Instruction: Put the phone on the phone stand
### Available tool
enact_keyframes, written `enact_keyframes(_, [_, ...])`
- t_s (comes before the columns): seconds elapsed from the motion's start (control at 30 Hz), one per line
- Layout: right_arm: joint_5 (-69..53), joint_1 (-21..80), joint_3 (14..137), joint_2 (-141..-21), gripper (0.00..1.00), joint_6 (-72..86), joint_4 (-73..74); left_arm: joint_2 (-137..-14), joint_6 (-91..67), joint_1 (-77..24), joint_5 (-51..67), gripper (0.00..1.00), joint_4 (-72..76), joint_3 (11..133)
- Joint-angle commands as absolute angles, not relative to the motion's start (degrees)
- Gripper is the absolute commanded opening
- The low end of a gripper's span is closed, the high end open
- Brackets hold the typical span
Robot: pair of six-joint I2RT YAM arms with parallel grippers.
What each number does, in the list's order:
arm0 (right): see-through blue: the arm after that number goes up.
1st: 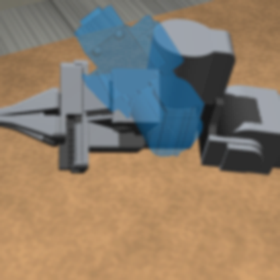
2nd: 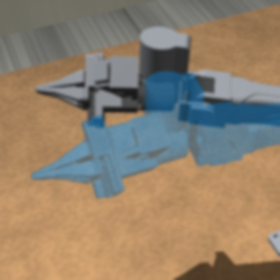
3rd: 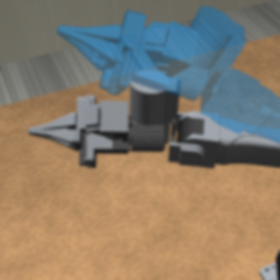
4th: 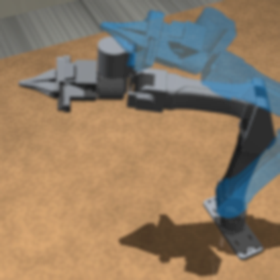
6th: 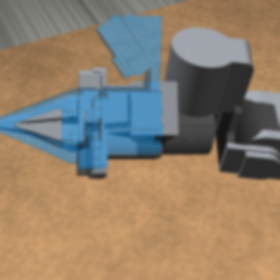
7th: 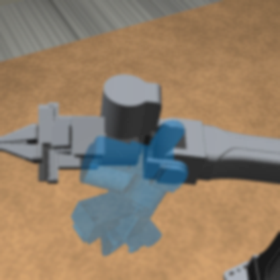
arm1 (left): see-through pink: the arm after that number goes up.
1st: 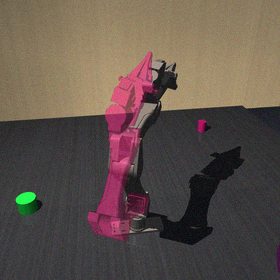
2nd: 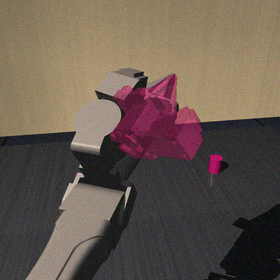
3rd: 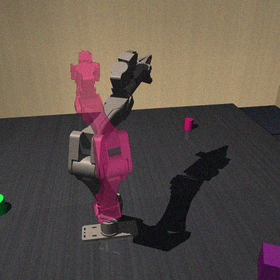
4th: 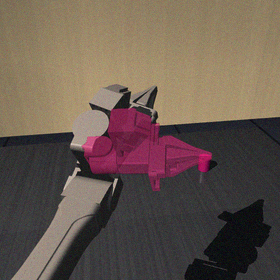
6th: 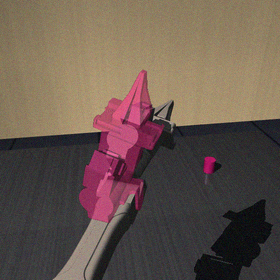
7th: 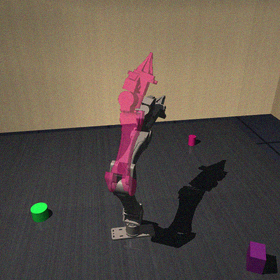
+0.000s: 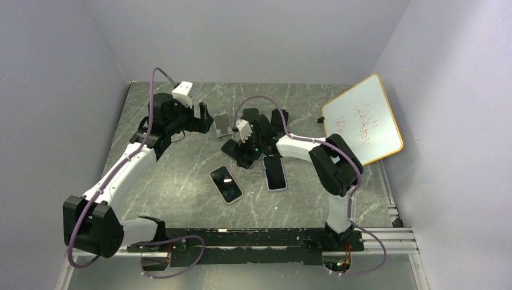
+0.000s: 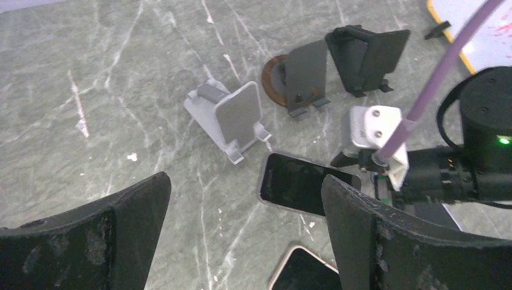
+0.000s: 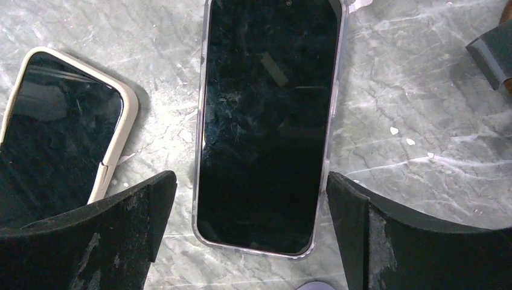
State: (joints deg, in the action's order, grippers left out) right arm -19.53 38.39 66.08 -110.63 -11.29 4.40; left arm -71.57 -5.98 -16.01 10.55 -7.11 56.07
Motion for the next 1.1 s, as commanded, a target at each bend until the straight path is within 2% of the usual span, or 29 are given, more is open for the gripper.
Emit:
enact_keyframes(0.0, [-19.05,38.84,67.54,-111.78,1.00,-12.03,6.83,-69.48,-5.65,-16.44,18.08,1.00,-6.20,56.00])
enact_keyframes(0.27, [-16.42,39.48,64.96,-111.21,1.00,-10.31,4.54,-63.61,-2.27,-16.51,24.41,1.00,-5.15,52.76])
enact_keyframes(0.37, [-13.87,39.71,63.46,-110.60,0.99,-9.57,2.79,-64.07,-1.32,-16.70,31.66,1.00,-5.92,52.81])
enact_keyframes(0.47, [-12.63,39.71,62.45,-110.22,0.98,-9.37,1.88,-65.53,-2.01,-16.87,32.08,1.00,-7.02,54.08])
enact_keyframes(0.57, [-11.42,39.77,61.85,-110.18,0.94,-8.97,1.51,-66.31,-3.93,-16.86,26.13,1.00,-5.78,54.67])
enact_keyframes(0.7, [-10.16,39.81,61.44,-110.83,0.82,-8.71,2.03,-70.44,-4.39,-16.87,14.37,1.00,-5.68,53.49])
enact_keyframes(0.8, [-8.37,40.04,61.07,-111.17,0.81,-8.61,2.08,-76.57,-7.37,-17.01,5.05,1.00,-12.88,56.85])
enact_keyframes(0.97, [-6.94,40.50,60.63,-111.23,0.78,-8.02,1.57,-79.56,-12.76,-17.72,2.50,1.00,-14.30,55.74])
enact_keyframes(1.07, [-6.16,40.90,60.72,-111.47,0.68,-7.88,1.80,-76.36,-17.46,-17.75,3.52,1.00,-9.39,50.50])
